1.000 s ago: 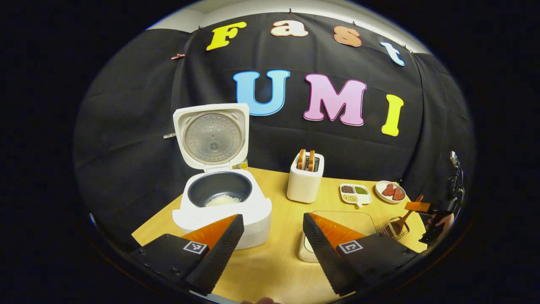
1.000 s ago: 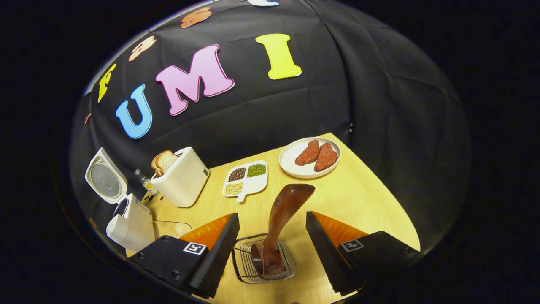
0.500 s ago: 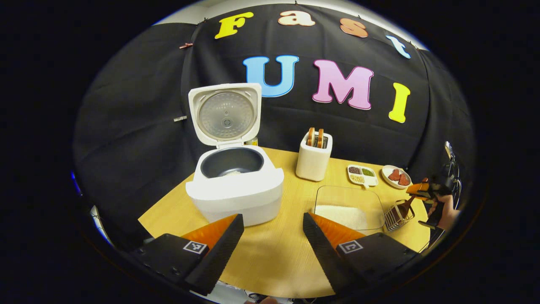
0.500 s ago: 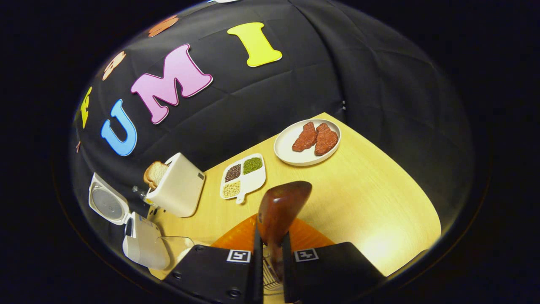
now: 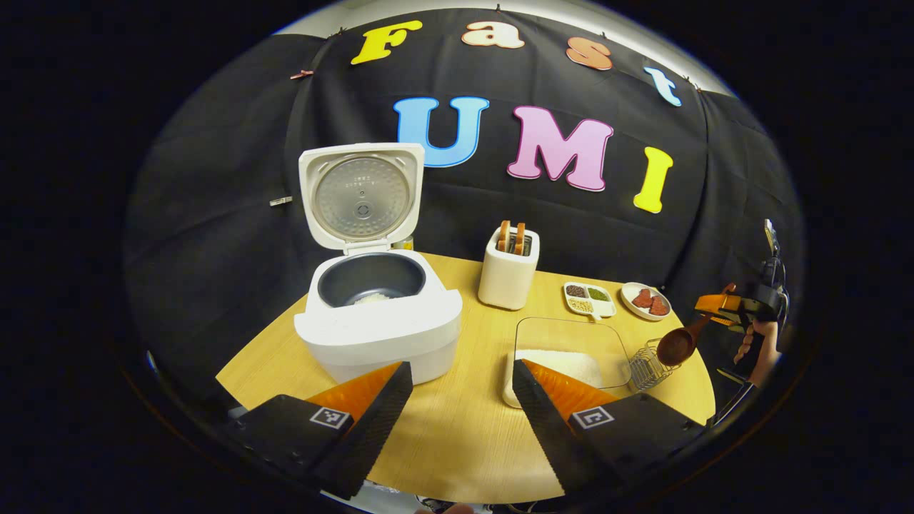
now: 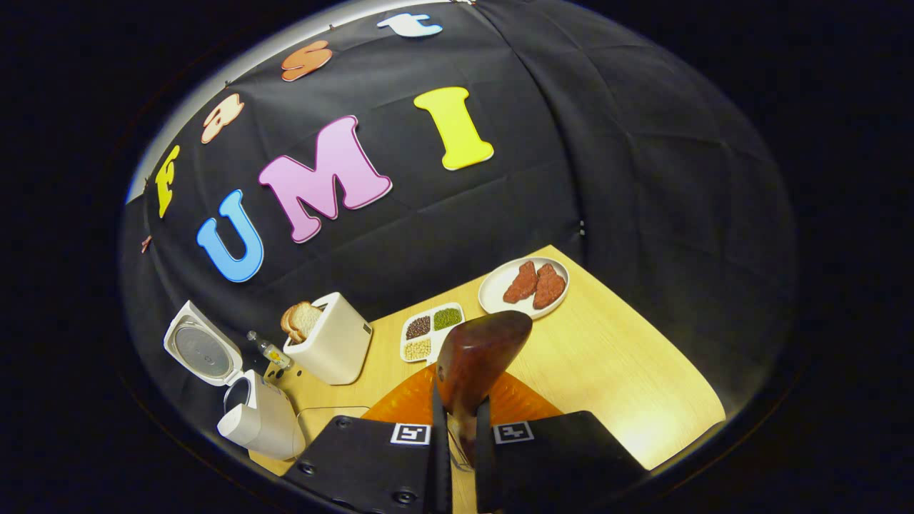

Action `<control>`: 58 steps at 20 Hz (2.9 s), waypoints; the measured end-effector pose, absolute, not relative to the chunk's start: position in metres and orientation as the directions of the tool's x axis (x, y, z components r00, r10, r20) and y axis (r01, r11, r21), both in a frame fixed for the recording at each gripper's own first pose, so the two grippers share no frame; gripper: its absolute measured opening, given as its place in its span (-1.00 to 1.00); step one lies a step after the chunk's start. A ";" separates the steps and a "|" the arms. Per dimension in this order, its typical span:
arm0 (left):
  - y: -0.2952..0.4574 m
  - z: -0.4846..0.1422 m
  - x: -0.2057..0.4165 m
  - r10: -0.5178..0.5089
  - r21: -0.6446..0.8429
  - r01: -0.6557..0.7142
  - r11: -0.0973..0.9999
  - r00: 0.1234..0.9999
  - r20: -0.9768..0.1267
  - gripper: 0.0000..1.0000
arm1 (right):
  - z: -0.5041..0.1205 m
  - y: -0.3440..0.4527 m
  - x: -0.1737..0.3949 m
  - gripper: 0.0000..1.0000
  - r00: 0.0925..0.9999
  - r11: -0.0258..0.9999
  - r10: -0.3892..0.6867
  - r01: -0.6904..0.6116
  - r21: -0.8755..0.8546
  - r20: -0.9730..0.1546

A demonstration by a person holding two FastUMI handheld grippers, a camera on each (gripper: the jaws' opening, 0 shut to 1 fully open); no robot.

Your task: Close the left gripper, press the button to open the rice cooker; take a wooden spoon from the chopstick holder with the right hand, scoop a spoonful of rice and pour it into the rice cooker, then put the wooden spoon back into the chopstick holder.

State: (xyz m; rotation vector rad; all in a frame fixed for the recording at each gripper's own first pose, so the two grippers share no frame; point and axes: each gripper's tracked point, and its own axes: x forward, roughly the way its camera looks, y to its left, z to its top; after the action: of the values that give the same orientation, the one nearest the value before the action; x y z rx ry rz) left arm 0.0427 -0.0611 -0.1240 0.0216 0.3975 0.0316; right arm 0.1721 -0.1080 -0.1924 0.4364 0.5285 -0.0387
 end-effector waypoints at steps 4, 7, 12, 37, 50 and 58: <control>-0.051 -0.124 0.035 -0.013 0.037 0.029 0.999 0.923 -0.385 0.94 | -0.152 -0.083 0.165 -0.66 0.892 0.920 0.090 0.096 0.379 -0.444; -0.035 -0.122 0.023 -0.035 0.066 0.064 0.996 0.928 -0.371 0.94 | -0.136 -0.056 0.162 -0.66 0.900 0.917 0.105 0.077 0.391 -0.424; -0.004 -0.130 0.010 -0.058 0.003 0.064 0.998 0.919 -0.391 0.94 | -0.130 0.012 0.160 -0.65 0.897 0.915 0.187 -0.011 0.402 -0.400; 0.080 -0.231 -0.019 0.011 -0.119 -0.088 0.989 0.846 -0.534 0.92 | -0.284 0.151 0.161 -0.65 0.847 0.931 0.158 0.042 0.361 -0.507; 0.091 -0.221 -0.035 -0.067 -0.097 0.019 0.995 0.849 -0.524 0.92 | -0.272 0.159 0.130 -0.65 0.738 0.745 0.207 0.306 0.592 -0.642; 0.111 -0.208 -0.030 -0.072 -0.095 0.028 0.995 0.866 -0.494 0.92 | -0.265 0.089 0.113 -0.65 0.730 0.502 0.112 0.544 0.673 -0.674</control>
State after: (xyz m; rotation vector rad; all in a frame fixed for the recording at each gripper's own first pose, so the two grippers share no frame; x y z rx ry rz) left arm -0.0303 0.1111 -0.2085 -0.0861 0.5204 -0.0526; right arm 0.1133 0.0888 -0.2649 1.0316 0.7334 -0.2906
